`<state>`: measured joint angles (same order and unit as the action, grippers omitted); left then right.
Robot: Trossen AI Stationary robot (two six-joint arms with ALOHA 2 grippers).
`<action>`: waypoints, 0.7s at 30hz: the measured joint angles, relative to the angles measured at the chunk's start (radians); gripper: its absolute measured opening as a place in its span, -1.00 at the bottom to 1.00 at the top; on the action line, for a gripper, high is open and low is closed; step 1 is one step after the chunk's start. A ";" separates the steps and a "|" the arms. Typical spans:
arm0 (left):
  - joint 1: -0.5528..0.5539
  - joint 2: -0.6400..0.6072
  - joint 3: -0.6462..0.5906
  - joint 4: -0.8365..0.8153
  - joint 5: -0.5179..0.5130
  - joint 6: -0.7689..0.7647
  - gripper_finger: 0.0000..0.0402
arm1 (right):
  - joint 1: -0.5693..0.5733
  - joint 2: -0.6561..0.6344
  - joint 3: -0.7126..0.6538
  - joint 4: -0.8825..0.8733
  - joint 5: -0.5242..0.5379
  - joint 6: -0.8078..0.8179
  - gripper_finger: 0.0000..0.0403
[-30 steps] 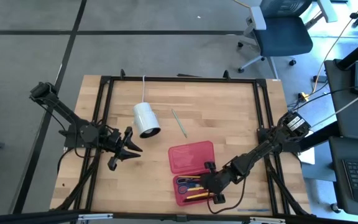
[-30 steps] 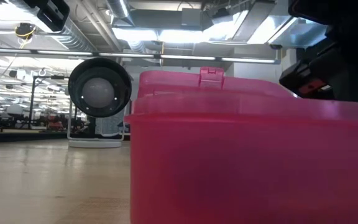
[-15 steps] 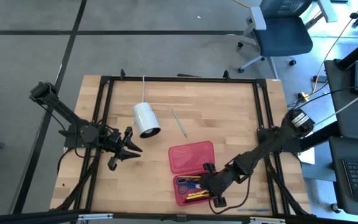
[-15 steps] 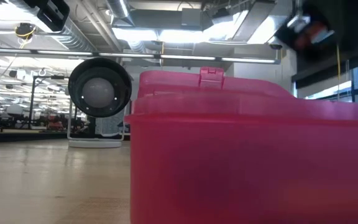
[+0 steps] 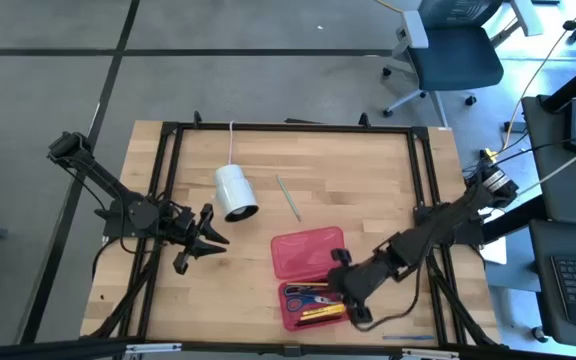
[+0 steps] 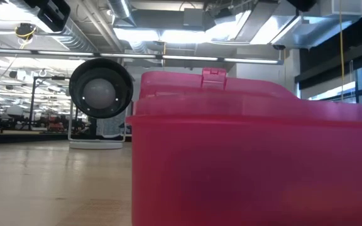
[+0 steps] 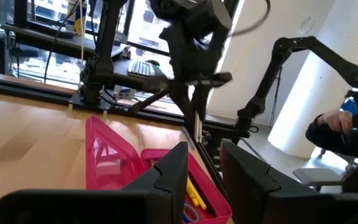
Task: Pick & place school supplies into a supply box
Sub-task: Put the light blue pencil into the pink supply box
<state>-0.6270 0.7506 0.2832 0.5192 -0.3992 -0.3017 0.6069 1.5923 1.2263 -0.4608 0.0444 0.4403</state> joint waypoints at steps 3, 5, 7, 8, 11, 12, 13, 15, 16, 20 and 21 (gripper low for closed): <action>0.000 0.000 0.000 0.000 -0.008 0.000 -0.56 | -0.023 -0.078 -0.018 -0.037 0.039 -0.038 -0.45; 0.000 0.000 0.000 0.000 -0.009 0.000 -0.56 | -0.039 -0.133 -0.037 -0.052 0.095 -0.068 -0.45; 0.000 0.000 0.000 0.000 -0.009 0.000 -0.56 | -0.058 -0.193 -0.068 -0.061 0.159 -0.099 -0.45; 0.000 0.000 0.000 0.000 -0.010 0.001 -0.56 | -0.068 -0.227 -0.087 -0.056 0.187 -0.111 -0.45; 0.000 0.000 0.000 0.001 -0.029 0.001 -0.56 | -0.096 -0.322 -0.164 -0.040 0.252 -0.132 -0.45; 0.000 0.000 0.000 0.000 -0.035 0.001 -0.56 | -0.104 -0.350 -0.193 -0.025 0.256 -0.133 -0.45; 0.000 0.000 0.000 0.001 -0.037 0.001 -0.56 | -0.112 -0.376 -0.223 -0.003 0.259 -0.137 -0.45; 0.000 0.000 0.000 0.001 -0.037 0.001 -0.56 | -0.130 -0.425 -0.280 0.038 0.257 -0.154 -0.45; 0.000 0.000 0.000 0.001 -0.037 0.001 -0.56 | -0.138 -0.446 -0.310 0.058 0.259 -0.159 -0.45; 0.000 0.000 0.000 0.003 -0.059 0.001 -0.53 | -0.164 -0.524 -0.434 0.140 0.253 -0.165 -0.45; 0.000 0.000 0.000 0.005 -0.066 0.001 -0.51 | -0.167 -0.546 -0.462 0.173 0.251 -0.172 -0.45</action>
<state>-0.6266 0.7506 0.2832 0.5240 -0.4656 -0.3012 0.4403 1.0460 0.7644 -0.2875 0.2950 0.2678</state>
